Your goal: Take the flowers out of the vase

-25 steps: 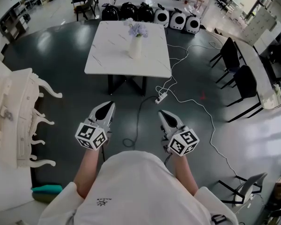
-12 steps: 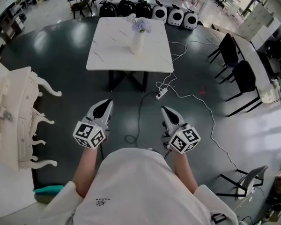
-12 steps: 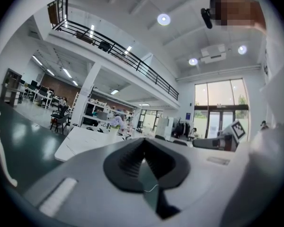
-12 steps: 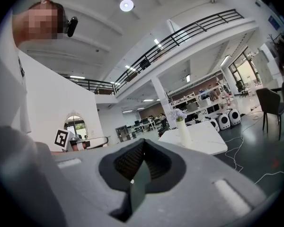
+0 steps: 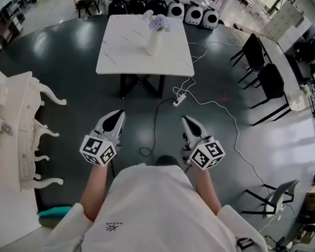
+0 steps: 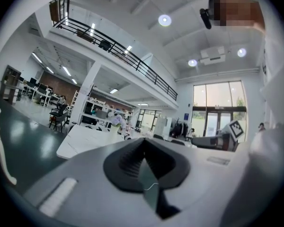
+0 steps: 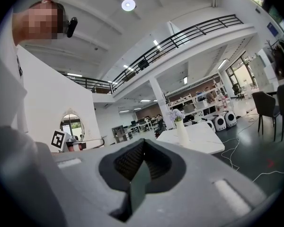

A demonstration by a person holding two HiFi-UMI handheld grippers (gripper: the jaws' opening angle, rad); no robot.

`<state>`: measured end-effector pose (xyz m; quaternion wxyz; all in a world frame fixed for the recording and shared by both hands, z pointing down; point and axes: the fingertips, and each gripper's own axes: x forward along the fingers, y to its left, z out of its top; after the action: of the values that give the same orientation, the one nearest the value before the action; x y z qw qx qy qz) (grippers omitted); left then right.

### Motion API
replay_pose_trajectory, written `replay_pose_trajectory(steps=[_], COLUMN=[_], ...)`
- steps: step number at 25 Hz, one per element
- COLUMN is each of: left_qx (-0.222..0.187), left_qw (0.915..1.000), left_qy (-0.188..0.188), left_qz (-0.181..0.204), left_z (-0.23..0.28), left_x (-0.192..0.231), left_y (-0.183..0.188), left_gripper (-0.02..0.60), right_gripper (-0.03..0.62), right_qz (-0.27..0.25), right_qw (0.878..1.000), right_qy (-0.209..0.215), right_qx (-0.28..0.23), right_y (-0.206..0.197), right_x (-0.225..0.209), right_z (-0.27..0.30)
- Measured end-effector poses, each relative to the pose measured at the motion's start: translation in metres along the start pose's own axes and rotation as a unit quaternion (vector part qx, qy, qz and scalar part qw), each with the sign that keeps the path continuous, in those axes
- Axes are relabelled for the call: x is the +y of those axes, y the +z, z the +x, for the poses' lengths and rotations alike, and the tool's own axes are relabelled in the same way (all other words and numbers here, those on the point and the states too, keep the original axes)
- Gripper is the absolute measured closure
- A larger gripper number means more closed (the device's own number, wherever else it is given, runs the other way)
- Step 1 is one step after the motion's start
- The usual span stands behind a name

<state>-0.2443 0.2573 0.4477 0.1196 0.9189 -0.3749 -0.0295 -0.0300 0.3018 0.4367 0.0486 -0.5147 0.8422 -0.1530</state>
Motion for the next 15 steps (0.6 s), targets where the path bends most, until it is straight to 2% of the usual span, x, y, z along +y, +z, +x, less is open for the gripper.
replay_pose_trajectory(steps=[9,15], left_qx=[0.002,0.004], left_qw=[1.0000,0.9999], left_qy=[0.003,0.010], left_qz=[-0.001,0.006], left_z=[0.007,0.033], left_x=[0.001,0.000], left_y=[-0.003,-0.003], left_gripper=[0.594,0.594], right_gripper=[0.595,0.595], right_qz=[-0.005,-0.001], right_qw=[1.000,0.999], right_qy=[0.018,0.034], right_qx=[0.007,0.007], right_y=[-0.003,0.002], right_x=[-0.001,-0.025], right_z=[0.009,0.025])
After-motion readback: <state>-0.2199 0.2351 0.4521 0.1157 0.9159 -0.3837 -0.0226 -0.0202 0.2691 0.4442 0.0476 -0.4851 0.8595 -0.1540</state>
